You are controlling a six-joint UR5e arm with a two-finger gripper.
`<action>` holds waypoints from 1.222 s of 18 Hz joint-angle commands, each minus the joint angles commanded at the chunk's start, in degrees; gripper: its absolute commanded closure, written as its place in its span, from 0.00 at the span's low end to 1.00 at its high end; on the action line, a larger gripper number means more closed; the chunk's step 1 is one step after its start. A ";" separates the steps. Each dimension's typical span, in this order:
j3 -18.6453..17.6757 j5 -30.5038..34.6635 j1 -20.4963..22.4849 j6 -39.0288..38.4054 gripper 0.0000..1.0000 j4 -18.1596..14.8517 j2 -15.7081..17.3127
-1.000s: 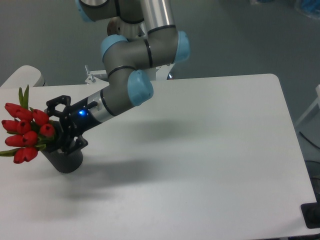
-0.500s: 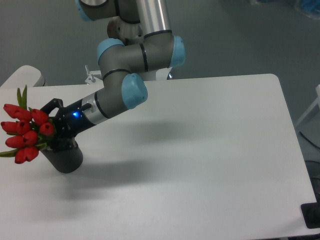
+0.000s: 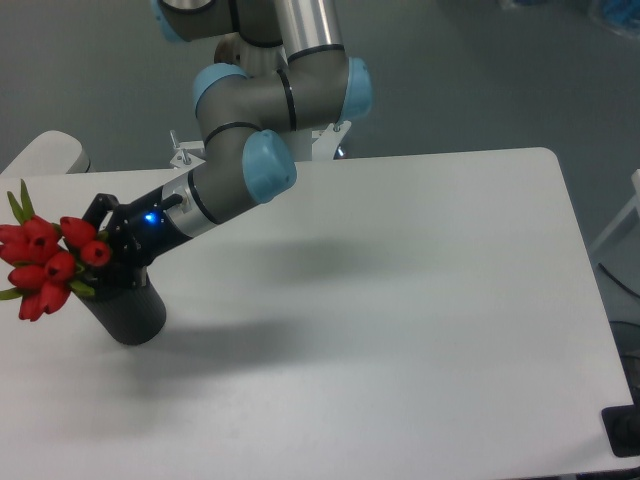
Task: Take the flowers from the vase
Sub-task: 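Close the gripper around the tulip stems at the vase rim, then lift the gripped tulips upward out of the black vase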
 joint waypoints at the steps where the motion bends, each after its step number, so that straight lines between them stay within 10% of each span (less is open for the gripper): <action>1: 0.00 0.00 0.26 -0.18 0.94 0.00 0.44; 22: 4.92 -12.48 5.63 -12.29 0.90 0.00 2.47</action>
